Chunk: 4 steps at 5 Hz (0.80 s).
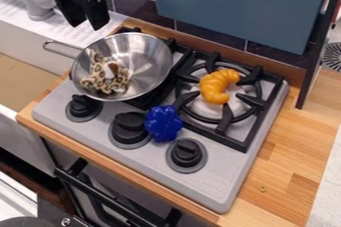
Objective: Centered the silver pan on the left burner
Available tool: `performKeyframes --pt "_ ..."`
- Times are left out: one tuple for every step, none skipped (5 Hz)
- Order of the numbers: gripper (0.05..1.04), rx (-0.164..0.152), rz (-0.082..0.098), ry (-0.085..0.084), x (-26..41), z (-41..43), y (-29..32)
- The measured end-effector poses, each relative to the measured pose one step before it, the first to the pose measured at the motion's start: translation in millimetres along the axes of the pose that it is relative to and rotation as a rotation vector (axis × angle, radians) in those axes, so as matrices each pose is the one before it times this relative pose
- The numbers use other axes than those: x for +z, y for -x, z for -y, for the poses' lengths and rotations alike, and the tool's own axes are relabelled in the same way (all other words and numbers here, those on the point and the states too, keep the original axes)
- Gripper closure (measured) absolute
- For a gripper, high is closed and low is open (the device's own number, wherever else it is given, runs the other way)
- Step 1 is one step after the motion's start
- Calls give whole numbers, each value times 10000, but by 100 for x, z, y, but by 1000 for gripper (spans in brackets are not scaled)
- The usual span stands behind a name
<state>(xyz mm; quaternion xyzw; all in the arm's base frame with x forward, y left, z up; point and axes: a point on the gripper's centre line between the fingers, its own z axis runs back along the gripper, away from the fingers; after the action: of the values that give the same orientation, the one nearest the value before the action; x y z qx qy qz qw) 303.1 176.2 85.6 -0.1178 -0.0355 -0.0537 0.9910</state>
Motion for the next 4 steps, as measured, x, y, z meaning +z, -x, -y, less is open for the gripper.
performKeyframes --pt "87 -498 -145 412 -794 171 94" --pt "87 -342 222 124 -199 105 -211" --pt "87 -153 3 -63 -630 -128 126" --pt "87 45 -69 -94 -1023 -294 -107"
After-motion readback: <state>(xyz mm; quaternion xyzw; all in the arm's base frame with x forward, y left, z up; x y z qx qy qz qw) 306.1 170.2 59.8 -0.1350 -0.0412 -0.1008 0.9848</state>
